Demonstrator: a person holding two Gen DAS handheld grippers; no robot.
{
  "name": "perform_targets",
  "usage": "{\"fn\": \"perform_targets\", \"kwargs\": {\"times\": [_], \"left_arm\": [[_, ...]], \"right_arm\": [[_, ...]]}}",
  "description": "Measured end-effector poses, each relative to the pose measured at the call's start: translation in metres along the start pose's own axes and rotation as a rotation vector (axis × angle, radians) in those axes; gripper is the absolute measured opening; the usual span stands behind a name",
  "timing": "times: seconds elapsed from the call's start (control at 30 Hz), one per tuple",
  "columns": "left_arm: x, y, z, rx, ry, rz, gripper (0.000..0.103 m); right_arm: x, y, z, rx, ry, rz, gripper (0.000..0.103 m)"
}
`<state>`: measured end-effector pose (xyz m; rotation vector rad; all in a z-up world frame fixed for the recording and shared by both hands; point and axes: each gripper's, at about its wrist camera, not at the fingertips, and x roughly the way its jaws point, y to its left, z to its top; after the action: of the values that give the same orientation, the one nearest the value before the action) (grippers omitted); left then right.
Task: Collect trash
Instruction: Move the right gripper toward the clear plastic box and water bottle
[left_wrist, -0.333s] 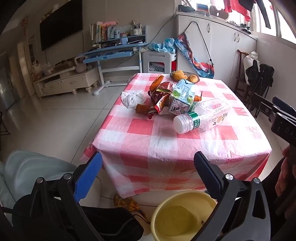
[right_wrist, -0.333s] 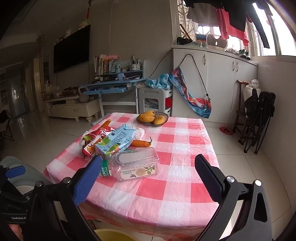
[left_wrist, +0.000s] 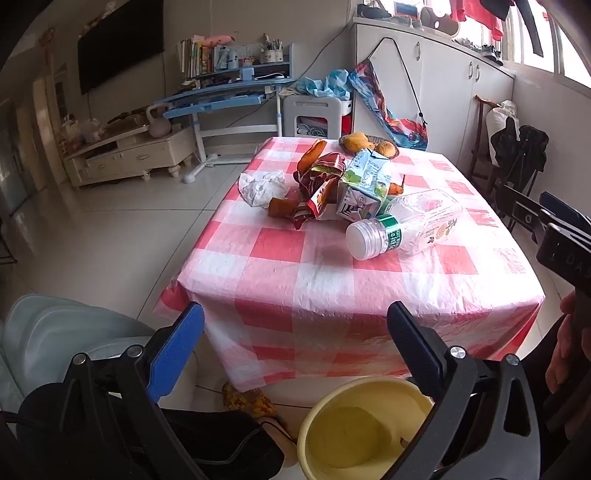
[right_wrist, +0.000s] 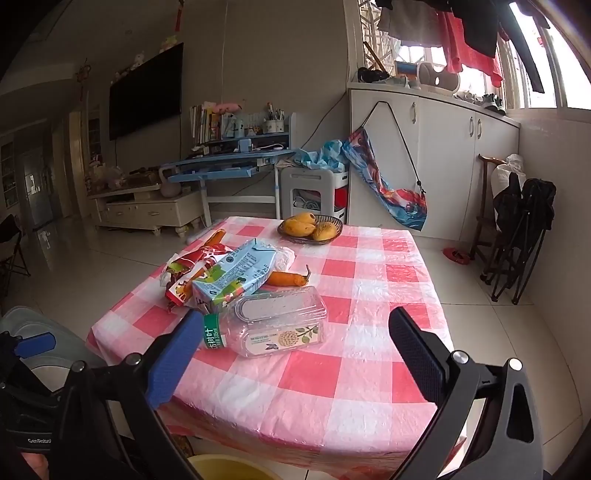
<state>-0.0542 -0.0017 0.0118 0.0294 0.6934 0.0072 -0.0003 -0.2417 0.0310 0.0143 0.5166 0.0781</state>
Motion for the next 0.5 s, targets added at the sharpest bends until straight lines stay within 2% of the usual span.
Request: {"fn": "perform_targets", "kwargs": {"times": [0.23, 0.5], "left_arm": [[-0.021, 0.000, -0.004, -0.001, 0.031, -0.006, 0.096], [-0.029, 0.004, -0.003, -0.002, 0.049, -0.010, 0.096]], "right_arm": [[-0.010, 0.020, -0.001, -0.006, 0.013, 0.002, 0.096], [-0.010, 0.021, -0.001, -0.009, 0.020, 0.008, 0.096]]}}
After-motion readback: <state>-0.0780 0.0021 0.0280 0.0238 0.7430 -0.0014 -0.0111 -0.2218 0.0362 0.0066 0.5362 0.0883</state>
